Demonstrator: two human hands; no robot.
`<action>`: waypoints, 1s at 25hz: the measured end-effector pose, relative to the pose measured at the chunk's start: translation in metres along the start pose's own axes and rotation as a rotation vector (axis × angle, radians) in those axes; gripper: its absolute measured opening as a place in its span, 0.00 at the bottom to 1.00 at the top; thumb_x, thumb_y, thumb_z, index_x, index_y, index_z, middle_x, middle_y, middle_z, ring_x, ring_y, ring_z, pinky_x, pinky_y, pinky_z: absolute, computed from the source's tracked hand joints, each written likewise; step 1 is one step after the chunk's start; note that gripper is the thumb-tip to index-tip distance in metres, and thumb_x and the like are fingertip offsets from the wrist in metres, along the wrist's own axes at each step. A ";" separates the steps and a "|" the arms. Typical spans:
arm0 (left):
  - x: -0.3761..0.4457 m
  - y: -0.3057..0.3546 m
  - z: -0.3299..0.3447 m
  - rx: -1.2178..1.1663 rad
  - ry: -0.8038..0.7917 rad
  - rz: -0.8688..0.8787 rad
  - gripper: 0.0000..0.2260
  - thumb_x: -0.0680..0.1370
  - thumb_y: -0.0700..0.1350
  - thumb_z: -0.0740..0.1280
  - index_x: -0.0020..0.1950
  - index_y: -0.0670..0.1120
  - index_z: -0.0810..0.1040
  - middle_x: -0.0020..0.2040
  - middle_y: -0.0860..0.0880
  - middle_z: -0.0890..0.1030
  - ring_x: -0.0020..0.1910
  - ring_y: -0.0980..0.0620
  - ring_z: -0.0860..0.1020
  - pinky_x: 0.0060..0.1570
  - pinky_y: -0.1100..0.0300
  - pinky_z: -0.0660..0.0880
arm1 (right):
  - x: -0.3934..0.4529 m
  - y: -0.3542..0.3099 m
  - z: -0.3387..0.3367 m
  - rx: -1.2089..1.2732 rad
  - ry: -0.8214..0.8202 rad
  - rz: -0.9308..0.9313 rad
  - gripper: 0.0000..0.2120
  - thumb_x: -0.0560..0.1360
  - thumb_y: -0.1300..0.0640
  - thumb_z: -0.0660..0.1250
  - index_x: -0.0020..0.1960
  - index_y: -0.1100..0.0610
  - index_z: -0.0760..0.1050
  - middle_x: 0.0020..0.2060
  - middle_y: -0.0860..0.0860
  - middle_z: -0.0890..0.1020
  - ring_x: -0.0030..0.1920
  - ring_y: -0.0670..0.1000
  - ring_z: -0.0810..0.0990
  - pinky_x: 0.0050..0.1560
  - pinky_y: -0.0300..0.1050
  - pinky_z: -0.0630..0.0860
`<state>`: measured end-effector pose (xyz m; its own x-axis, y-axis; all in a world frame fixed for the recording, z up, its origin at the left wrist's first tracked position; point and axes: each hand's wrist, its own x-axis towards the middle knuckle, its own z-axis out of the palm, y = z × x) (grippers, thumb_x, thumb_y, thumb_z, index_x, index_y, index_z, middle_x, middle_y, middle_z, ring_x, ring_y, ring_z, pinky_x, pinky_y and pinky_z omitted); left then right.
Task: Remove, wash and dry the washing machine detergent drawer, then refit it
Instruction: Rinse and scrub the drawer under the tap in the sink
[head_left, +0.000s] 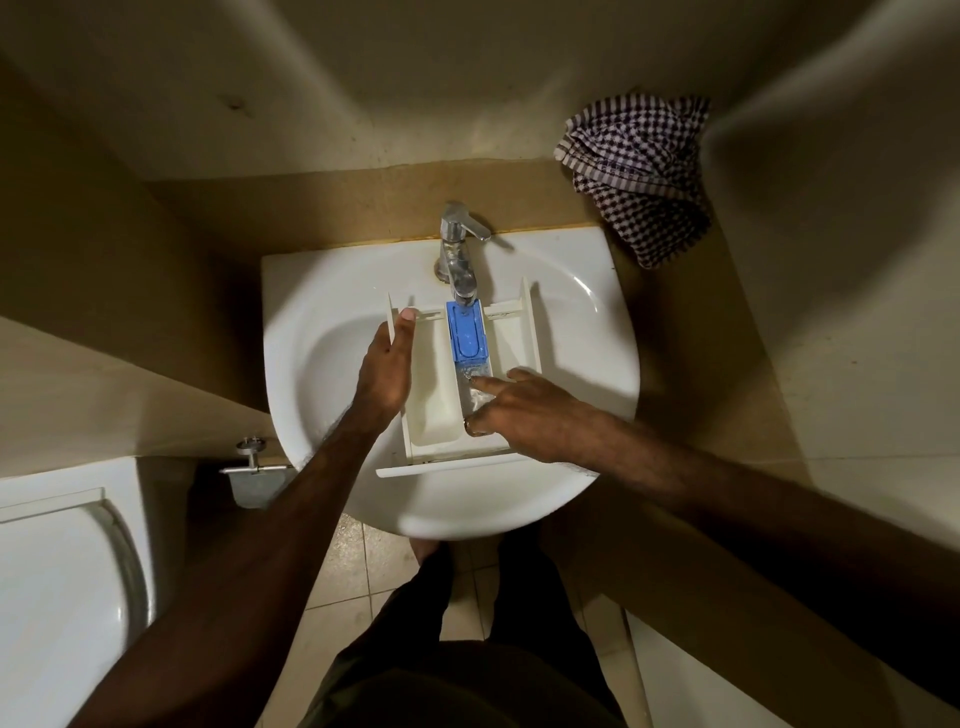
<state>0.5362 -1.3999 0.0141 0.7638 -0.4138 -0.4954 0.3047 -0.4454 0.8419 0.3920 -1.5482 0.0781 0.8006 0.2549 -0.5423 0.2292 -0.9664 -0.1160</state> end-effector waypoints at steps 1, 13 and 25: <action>0.001 0.000 -0.001 0.006 -0.011 -0.002 0.33 0.79 0.73 0.52 0.74 0.54 0.74 0.65 0.49 0.81 0.60 0.49 0.81 0.64 0.48 0.77 | -0.001 -0.003 0.000 -0.044 0.003 0.017 0.24 0.80 0.69 0.60 0.71 0.51 0.74 0.70 0.52 0.79 0.82 0.55 0.60 0.68 0.58 0.69; -0.001 -0.001 0.003 0.028 0.049 -0.008 0.34 0.78 0.75 0.52 0.69 0.53 0.77 0.57 0.49 0.84 0.55 0.48 0.83 0.55 0.52 0.79 | -0.001 -0.027 0.002 0.533 -0.087 0.203 0.19 0.76 0.69 0.58 0.66 0.65 0.74 0.72 0.60 0.74 0.74 0.61 0.71 0.70 0.56 0.71; -0.001 0.002 0.001 0.050 0.043 -0.006 0.34 0.78 0.74 0.50 0.69 0.53 0.77 0.59 0.48 0.84 0.53 0.48 0.83 0.58 0.47 0.81 | 0.025 -0.084 -0.017 0.964 0.073 0.738 0.28 0.85 0.39 0.55 0.75 0.58 0.68 0.74 0.58 0.73 0.74 0.61 0.70 0.79 0.65 0.57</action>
<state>0.5351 -1.4013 0.0158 0.7860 -0.3769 -0.4901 0.2818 -0.4872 0.8266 0.4026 -1.4596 0.0885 0.6014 -0.3947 -0.6947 -0.7750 -0.4994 -0.3873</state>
